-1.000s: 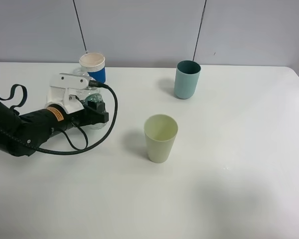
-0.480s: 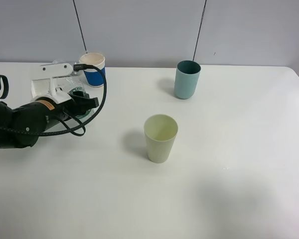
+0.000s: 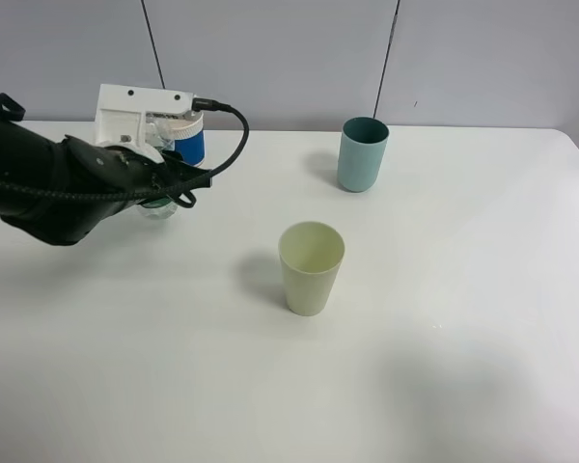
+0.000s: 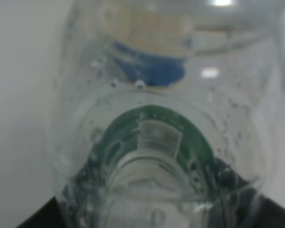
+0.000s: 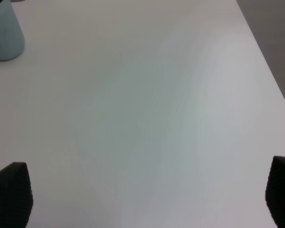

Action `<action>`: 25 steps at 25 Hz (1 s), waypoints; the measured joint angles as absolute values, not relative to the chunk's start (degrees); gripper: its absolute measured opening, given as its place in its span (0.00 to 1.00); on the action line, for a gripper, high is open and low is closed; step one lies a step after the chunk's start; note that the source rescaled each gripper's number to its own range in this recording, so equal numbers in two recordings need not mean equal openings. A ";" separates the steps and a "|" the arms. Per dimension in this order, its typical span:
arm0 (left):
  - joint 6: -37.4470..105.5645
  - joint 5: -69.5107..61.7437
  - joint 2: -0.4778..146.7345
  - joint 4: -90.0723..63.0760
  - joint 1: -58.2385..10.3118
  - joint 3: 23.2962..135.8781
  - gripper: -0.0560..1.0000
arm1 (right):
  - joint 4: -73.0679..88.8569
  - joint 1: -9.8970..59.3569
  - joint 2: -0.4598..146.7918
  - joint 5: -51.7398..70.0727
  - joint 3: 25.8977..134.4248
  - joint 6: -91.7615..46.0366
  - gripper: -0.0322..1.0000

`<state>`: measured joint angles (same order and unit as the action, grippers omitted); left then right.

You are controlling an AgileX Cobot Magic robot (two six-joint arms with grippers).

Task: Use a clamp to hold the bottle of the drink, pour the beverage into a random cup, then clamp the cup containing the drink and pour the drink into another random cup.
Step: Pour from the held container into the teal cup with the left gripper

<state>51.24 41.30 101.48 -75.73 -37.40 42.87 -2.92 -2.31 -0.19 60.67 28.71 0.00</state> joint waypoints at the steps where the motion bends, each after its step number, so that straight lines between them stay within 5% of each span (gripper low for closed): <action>1: 55.61 41.30 101.48 -78.94 -37.78 44.41 0.06 | -2.92 -2.31 -0.19 60.67 28.71 0.00 1.00; 5: 68.10 40.99 101.44 -84.53 -38.66 48.32 0.06 | -2.92 -2.31 -0.19 60.67 28.71 0.00 1.00; 17: 75.29 41.71 101.79 -89.01 -39.49 52.68 0.06 | -2.92 -2.31 -0.19 60.67 28.71 0.00 1.00; 25: 96.44 49.50 107.96 -99.22 -43.72 63.31 0.06 | -2.92 -2.31 -0.19 60.67 28.71 0.00 1.00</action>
<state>96.44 49.50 107.96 -99.22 -43.72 63.31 -2.92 -2.31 -0.19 60.67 28.71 0.00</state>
